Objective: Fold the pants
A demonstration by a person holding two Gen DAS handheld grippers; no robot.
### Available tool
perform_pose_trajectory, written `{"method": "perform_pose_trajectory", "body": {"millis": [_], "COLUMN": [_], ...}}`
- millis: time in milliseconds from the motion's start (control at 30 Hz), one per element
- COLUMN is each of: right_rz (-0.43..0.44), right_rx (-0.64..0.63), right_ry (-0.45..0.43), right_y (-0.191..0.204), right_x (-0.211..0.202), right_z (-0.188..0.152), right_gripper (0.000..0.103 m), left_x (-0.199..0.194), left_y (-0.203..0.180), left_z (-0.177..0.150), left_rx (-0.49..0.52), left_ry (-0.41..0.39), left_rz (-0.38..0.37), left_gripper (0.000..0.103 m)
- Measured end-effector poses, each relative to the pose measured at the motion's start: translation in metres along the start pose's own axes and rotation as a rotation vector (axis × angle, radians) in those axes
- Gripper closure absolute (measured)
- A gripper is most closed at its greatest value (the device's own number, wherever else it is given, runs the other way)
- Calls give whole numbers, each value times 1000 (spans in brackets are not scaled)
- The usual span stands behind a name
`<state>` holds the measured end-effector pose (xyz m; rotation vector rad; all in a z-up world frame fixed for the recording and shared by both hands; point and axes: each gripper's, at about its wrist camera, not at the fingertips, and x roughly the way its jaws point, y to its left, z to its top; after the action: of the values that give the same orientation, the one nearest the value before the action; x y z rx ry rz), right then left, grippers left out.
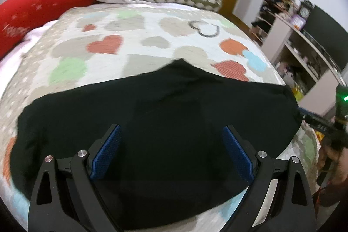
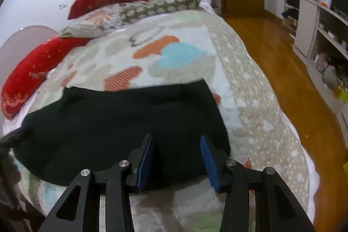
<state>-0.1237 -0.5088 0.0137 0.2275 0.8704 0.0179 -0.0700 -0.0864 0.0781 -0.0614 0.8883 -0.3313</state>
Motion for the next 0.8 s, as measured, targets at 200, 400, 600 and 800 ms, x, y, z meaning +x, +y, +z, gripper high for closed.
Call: {"method": "perform_pose_trajectory", "body": {"millis": [200, 400, 600, 800], "right_rz": [36, 39, 47, 82], "right_rx": [70, 59, 73, 95], "right_ry": [-27, -42, -26, 5], "right_y": [-10, -10, -14, -19], "right_x": [-6, -29, -36, -35], "right_z": [2, -6, -16, -30], "right_gripper": [59, 57, 56, 54], "left_x": [18, 20, 12, 24], "left_y": [38, 26, -17, -58], "left_z": [-15, -16, -2, 18], "left_rx": [-77, -61, 41, 109], "left_ry": [78, 74, 30, 42], "left_rz": [67, 60, 20, -64], "left_gripper": [10, 10, 10, 10]}}
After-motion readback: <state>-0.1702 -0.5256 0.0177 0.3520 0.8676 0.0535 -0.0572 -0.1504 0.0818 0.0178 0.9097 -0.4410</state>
